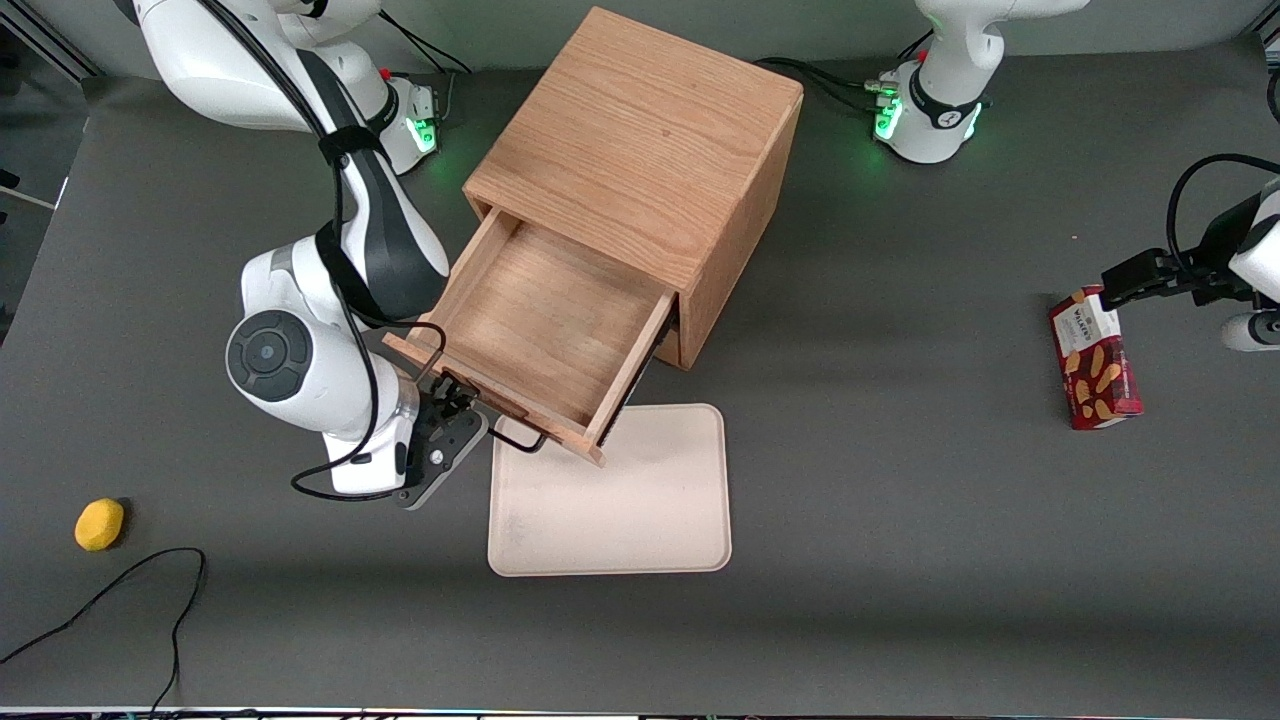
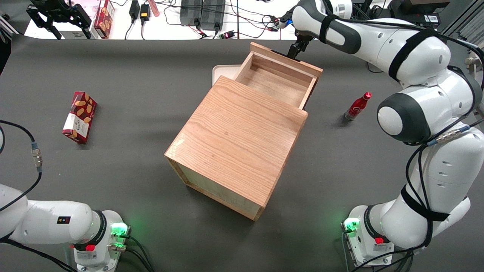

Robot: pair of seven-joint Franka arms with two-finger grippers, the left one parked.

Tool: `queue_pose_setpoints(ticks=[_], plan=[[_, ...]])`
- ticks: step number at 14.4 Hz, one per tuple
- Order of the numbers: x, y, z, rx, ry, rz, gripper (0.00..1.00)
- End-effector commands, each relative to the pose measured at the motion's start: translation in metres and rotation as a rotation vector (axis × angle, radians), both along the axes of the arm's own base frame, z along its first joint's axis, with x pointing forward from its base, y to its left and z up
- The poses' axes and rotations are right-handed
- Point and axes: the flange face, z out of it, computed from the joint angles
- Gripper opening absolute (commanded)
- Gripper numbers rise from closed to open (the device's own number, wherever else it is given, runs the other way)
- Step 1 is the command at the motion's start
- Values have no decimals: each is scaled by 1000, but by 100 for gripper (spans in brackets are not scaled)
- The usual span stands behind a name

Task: Open upper drawer
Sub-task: 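Keep pulling the drawer further open with the right gripper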

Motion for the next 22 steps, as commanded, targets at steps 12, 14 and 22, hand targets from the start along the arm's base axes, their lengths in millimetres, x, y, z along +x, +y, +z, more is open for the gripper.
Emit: queue_pose_setpoints(ticks=[12, 14, 22], plan=[[24, -8, -1, 0, -16, 3, 100], [29, -16, -2, 0, -18, -5, 100], [28, -20, 14, 2, -9, -19, 100]])
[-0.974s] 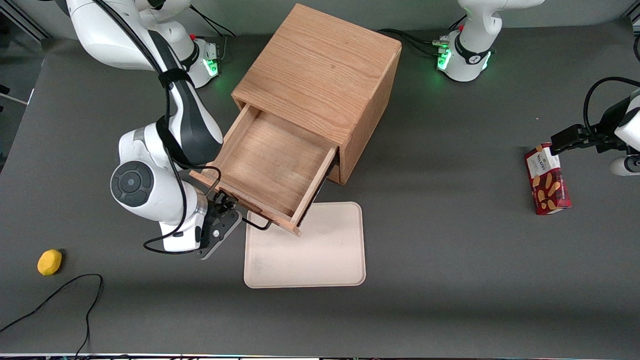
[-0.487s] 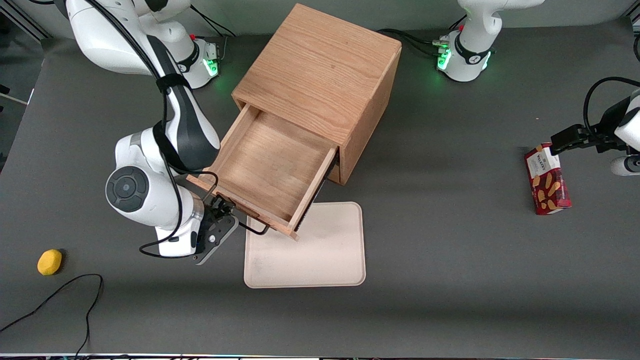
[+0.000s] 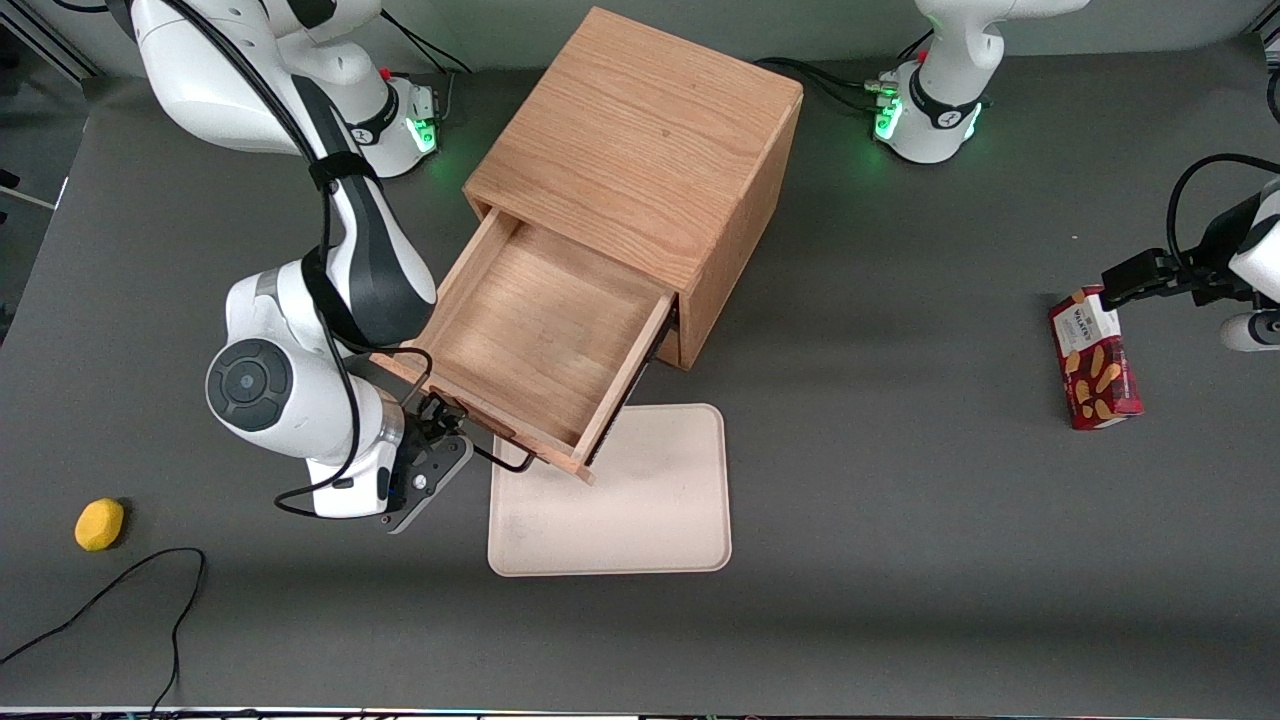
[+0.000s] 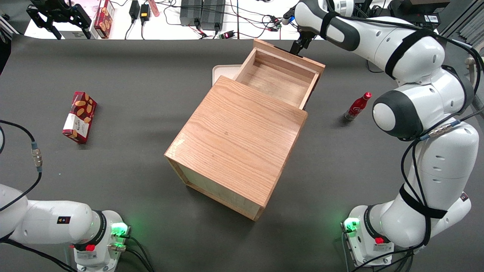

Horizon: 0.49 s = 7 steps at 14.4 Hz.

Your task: Open upper drawer

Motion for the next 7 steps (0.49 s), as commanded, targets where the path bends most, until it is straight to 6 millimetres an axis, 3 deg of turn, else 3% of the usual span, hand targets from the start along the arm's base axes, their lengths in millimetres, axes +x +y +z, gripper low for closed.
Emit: queue_pose_setpoints(ticks=[1, 7], plan=[[7, -6, 25, 6, -2, 6, 100], [-7, -14, 75, 5, 12, 3, 100]])
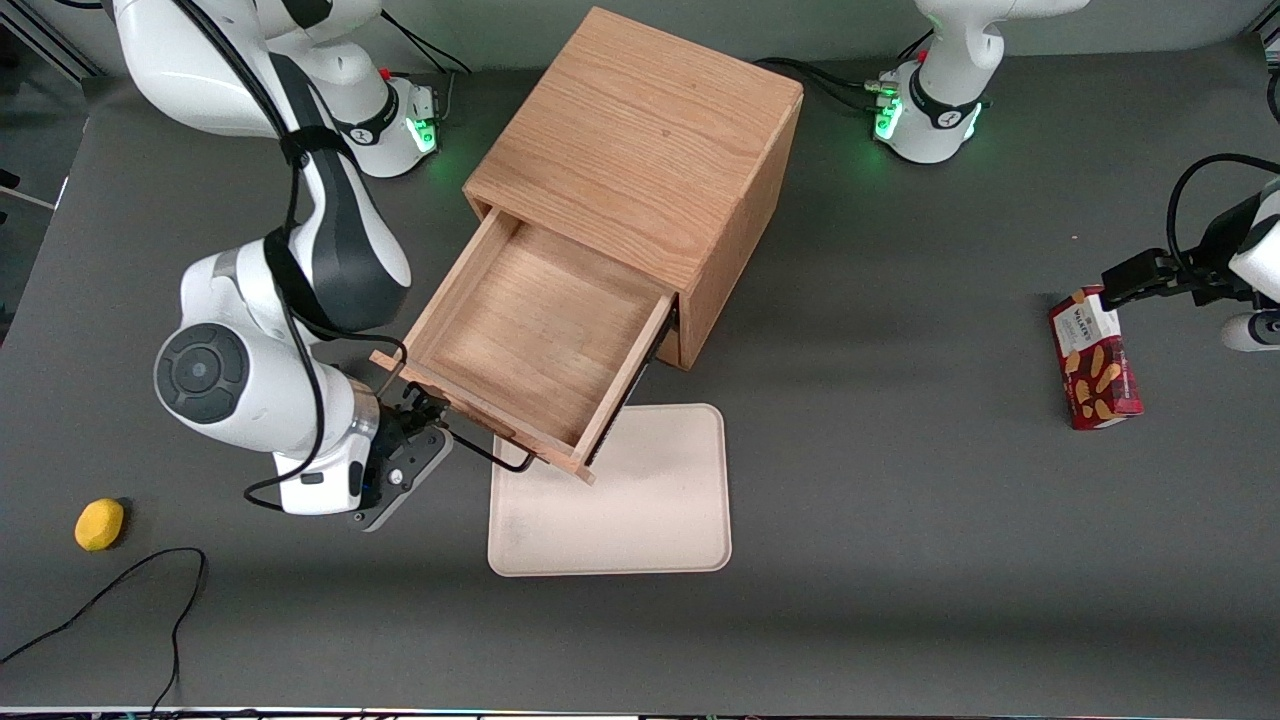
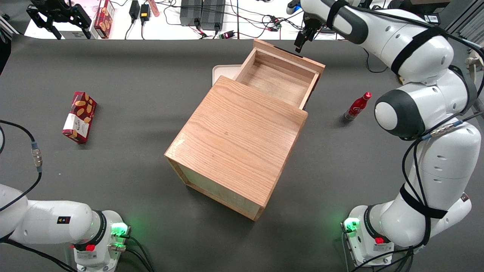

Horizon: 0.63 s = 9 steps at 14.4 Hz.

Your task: Open upper drawer

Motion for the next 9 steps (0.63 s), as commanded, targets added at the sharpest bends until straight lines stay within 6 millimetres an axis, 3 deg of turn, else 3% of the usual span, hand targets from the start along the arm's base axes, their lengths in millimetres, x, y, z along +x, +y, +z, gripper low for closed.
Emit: queue_pose_setpoints(ticks=[1, 9], plan=[[-11, -7, 38, 8, -6, 6, 100], [-50, -45, 157, 35, -113, -89, 100]])
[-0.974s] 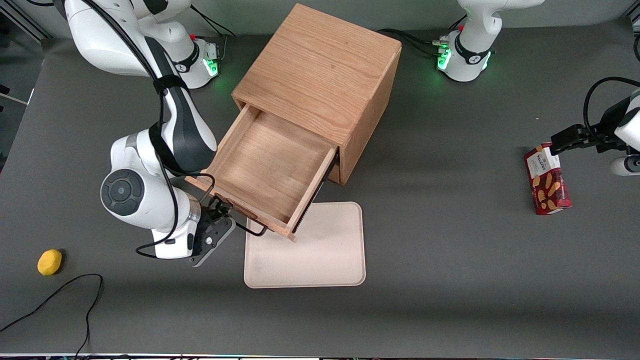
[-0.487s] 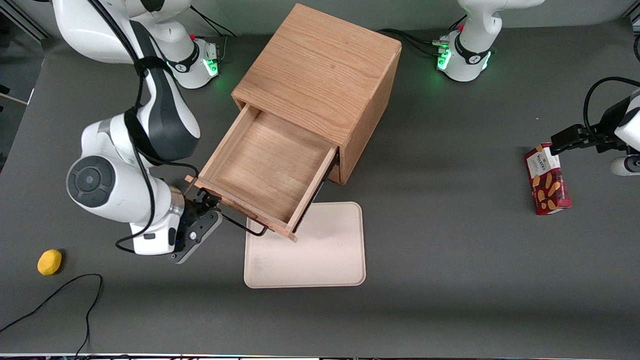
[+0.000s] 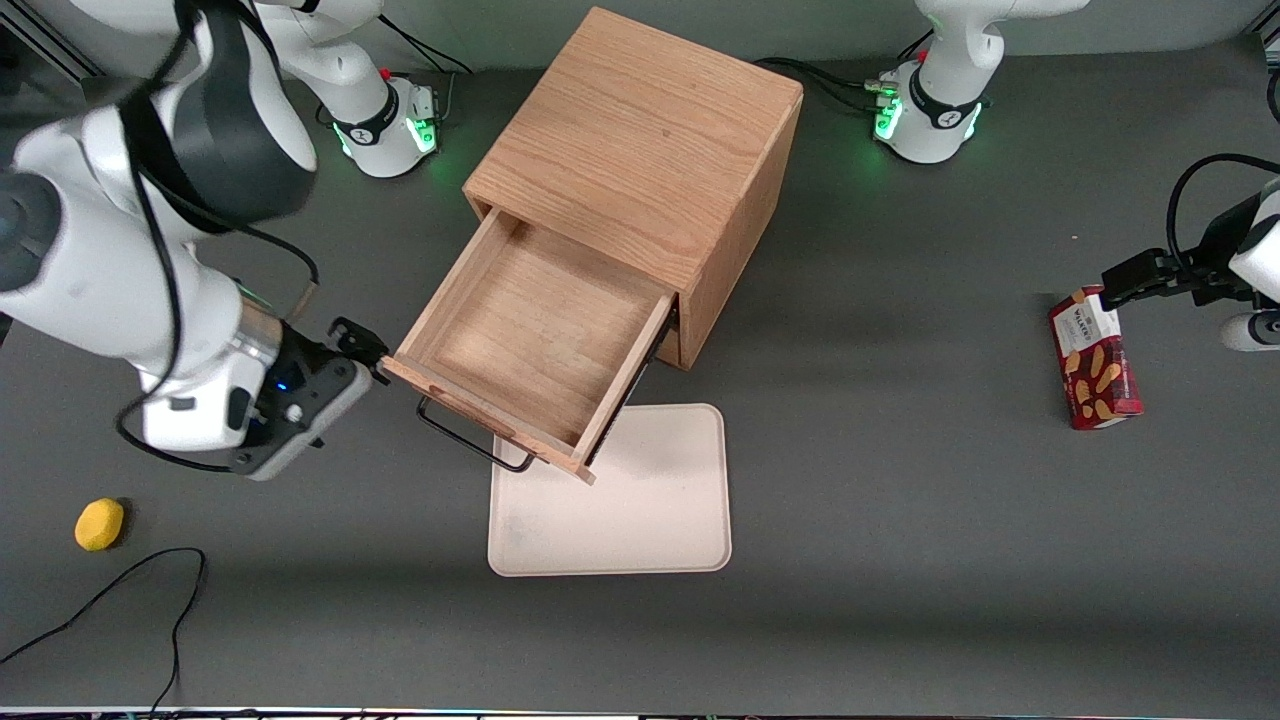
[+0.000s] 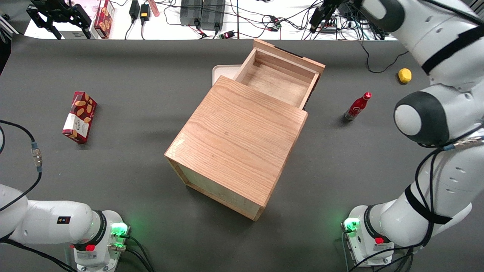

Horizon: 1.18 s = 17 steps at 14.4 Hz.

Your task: Open upper drawer

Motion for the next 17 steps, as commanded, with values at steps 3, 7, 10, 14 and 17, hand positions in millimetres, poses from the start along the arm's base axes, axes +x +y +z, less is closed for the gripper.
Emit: queue_pose_setpoints(ticks=[3, 7, 10, 14, 17], plan=[[-26, -37, 63, -11, -81, -64, 100], [-40, -87, 90, 1, -105, -178, 100], [-56, -121, 99, 36, -95, -398, 100], [-78, -158, 105, 64, -73, -594, 100], [-92, -180, 100, 55, -55, -623, 100]])
